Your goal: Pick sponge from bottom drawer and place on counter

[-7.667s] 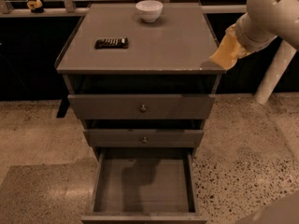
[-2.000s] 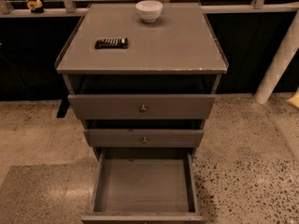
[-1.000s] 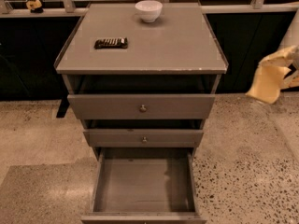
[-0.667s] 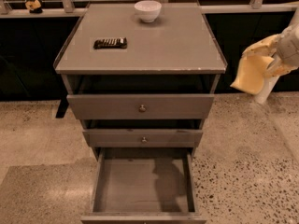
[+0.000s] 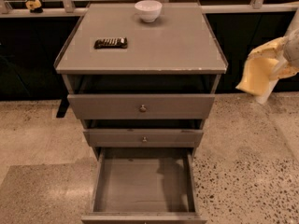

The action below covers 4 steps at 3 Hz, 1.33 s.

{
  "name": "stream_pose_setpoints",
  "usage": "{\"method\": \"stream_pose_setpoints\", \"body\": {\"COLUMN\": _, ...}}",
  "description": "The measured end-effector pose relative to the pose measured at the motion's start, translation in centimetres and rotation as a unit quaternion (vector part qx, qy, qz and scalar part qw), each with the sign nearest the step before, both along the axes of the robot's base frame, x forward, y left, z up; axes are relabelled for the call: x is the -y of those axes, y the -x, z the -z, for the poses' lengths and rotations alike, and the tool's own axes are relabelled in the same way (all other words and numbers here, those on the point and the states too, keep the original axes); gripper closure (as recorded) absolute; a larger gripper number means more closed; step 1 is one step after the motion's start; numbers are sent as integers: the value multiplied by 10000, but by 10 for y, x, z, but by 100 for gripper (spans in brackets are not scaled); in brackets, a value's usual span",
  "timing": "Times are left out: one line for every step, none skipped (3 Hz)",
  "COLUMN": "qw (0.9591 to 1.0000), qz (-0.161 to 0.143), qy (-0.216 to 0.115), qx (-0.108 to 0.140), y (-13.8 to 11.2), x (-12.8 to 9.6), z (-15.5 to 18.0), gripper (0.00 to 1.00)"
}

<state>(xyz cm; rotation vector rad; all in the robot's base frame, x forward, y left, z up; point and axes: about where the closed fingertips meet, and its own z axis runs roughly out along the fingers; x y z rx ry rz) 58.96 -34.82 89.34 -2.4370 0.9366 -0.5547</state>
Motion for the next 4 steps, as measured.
{"method": "stream_pose_setpoints", "body": {"qw": 9995, "qz": 226, "qy": -234, "qx": -20, "y": 5, "x": 43, "z": 5, "gripper": 100}}
{"method": "stream_pose_setpoints", "body": {"qw": 9980, "qz": 525, "qy": -338, "qx": 87, "y": 5, "x": 69, "z": -5, "gripper": 100}}
{"method": "stream_pose_setpoints", "body": {"qw": 9951, "qz": 924, "qy": -335, "qx": 141, "y": 39, "x": 114, "z": -5, "gripper": 100}}
{"method": "stream_pose_setpoints", "body": {"qw": 9941, "qz": 1014, "qy": -351, "qx": 153, "y": 46, "x": 124, "z": -5, "gripper": 100}}
